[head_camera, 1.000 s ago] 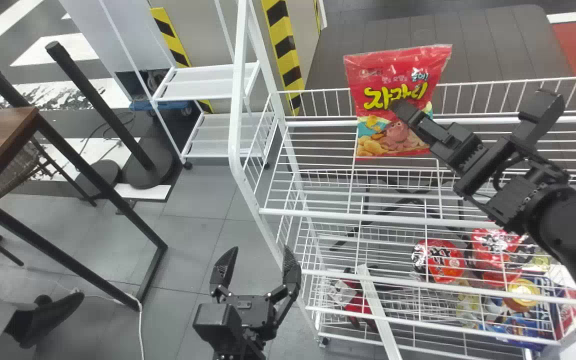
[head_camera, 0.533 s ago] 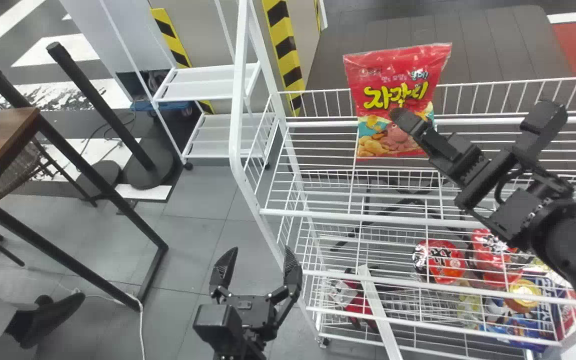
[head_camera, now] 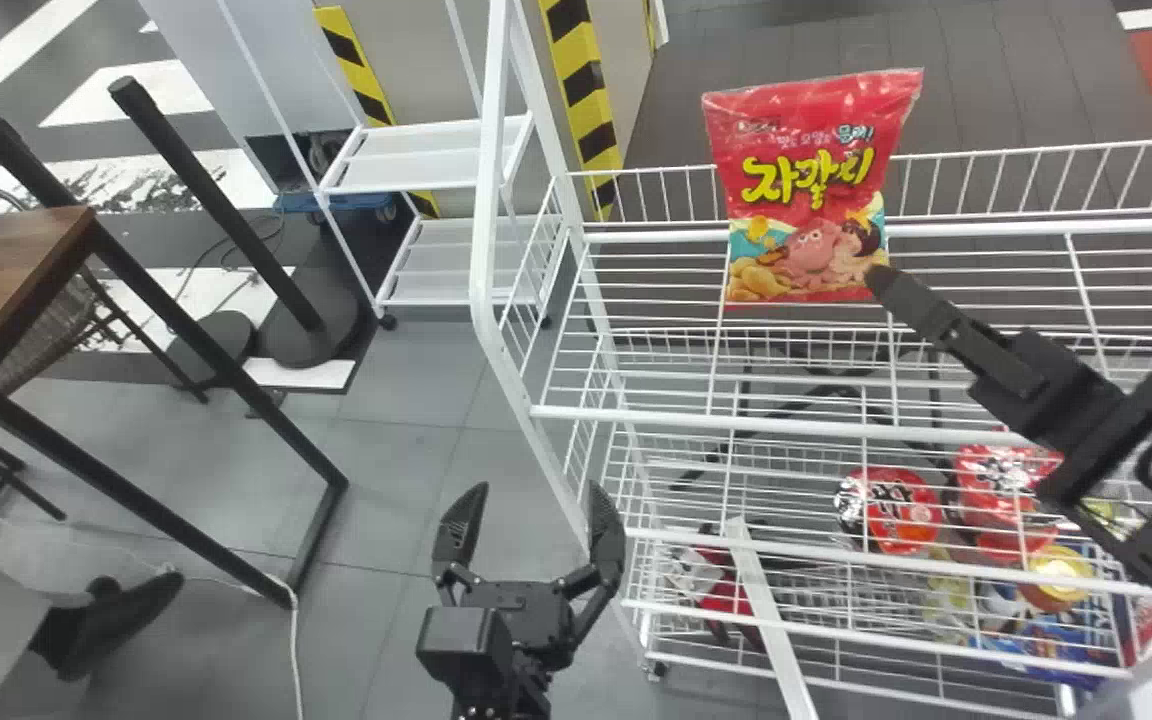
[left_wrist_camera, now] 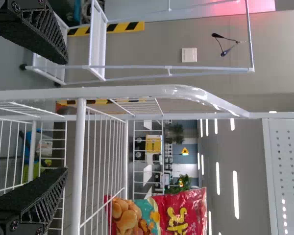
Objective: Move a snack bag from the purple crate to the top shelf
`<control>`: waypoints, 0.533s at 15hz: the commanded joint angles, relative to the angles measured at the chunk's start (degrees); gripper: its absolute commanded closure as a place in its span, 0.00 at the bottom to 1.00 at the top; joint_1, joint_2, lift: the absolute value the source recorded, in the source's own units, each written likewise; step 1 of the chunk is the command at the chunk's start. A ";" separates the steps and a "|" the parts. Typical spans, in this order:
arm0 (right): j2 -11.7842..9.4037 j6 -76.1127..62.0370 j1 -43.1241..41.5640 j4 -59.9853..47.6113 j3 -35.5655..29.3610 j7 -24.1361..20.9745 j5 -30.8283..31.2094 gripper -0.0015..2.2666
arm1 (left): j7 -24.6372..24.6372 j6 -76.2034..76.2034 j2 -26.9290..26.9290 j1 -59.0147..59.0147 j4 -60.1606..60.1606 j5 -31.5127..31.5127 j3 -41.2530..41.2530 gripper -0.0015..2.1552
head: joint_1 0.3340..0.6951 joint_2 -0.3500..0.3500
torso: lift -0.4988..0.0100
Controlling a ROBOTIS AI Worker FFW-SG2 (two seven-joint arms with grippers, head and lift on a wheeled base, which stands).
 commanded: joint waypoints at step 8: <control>-0.50 -5.63 20.37 -10.25 -14.50 5.22 11.92 0.03 | 0.46 1.93 0.41 3.50 -6.52 0.18 -2.02 0.00 | 1.00 0.62 | 1.00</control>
